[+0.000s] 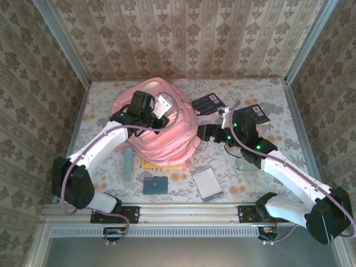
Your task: Pack books, pencil case, and school supplies into a backpack
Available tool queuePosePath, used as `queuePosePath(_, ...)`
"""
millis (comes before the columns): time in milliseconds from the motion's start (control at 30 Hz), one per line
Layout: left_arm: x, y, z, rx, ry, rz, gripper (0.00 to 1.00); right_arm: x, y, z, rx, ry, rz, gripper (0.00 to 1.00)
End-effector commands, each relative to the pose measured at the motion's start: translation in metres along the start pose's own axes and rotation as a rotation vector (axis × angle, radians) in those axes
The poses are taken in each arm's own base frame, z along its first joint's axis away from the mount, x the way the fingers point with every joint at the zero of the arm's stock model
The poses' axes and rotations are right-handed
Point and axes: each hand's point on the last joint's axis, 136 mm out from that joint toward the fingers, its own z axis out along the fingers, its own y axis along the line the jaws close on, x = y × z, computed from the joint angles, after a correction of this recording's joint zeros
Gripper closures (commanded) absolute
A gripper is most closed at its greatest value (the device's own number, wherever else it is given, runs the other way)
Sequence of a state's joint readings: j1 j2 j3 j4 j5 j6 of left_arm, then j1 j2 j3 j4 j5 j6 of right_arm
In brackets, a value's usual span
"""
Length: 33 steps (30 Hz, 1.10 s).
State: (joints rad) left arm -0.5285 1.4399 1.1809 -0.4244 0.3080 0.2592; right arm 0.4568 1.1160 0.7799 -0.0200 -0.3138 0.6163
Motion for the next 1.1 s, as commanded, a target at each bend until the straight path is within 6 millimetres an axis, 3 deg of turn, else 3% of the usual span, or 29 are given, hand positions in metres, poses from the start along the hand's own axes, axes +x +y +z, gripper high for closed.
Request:
queuePosePath(0,-0.038,-0.012,-0.025,0.037,-0.17,0.109,1.0,-0.009,-0.061,0.013,0.228,0.002,0.19,0.2)
queuePosePath(233,-0.022,-0.016,-0.03,0.017,-0.178,0.147,1.0,-0.026,-0.108,0.067,0.271,0.092,0.53,0.41)
queuePosePath(367,-0.008,-0.016,-0.031,-0.009,-0.169,0.152,1.0,-0.029,-0.12,0.092,0.27,0.141,0.742,0.55)
queuePosePath(467,0.002,-0.017,-0.029,-0.008,-0.148,0.147,1.0,-0.026,-0.125,0.108,0.252,0.179,0.895,0.56)
queuePosePath(600,0.013,-0.021,-0.025,0.007,-0.111,0.139,1.0,-0.022,-0.123,0.122,0.214,0.22,1.021,0.5)
queuePosePath(700,0.019,-0.023,-0.024,0.011,-0.096,0.14,1.0,-0.033,-0.119,0.123,0.195,0.216,0.904,0.47)
queuePosePath(833,0.019,-0.024,-0.024,0.011,-0.106,0.146,1.0,-0.059,-0.106,0.12,0.104,0.162,0.448,0.39)
queuePosePath(933,0.019,-0.024,-0.025,0.016,-0.104,0.146,1.0,-0.06,-0.117,0.115,0.158,0.145,0.167,0.4)
queuePosePath(1067,0.019,-0.029,-0.027,0.052,-0.135,0.116,1.0,-0.061,-0.117,0.118,0.073,0.075,-0.04,0.38)
